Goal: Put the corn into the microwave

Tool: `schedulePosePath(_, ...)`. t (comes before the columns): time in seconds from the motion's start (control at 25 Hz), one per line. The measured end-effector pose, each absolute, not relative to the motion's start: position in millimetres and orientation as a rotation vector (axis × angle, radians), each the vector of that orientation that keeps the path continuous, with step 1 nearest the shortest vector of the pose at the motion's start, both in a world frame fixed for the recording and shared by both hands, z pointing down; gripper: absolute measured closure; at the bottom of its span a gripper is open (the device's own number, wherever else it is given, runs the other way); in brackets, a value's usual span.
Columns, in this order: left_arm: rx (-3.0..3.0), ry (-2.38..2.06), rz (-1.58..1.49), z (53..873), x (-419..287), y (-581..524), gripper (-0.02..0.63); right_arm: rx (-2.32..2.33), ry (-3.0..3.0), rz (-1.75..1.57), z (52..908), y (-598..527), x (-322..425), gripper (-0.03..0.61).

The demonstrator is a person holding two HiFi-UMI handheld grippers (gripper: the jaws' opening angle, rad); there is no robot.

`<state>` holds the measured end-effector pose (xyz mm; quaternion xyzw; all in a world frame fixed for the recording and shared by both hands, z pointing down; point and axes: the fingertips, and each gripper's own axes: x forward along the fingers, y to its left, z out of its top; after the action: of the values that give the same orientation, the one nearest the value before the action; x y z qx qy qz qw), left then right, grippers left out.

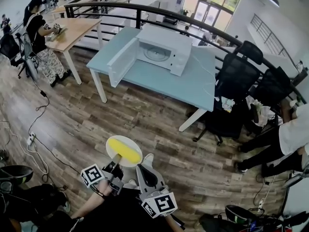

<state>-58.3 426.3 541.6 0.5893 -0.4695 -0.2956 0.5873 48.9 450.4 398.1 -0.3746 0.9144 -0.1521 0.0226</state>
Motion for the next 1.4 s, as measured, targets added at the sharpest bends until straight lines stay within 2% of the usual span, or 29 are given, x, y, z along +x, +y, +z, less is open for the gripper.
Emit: schedulePosePath(1.4,1.300,-1.150,-0.701,545,-49,266,0.586,-1.174,2.843,-0.550,406,268,71,0.569)
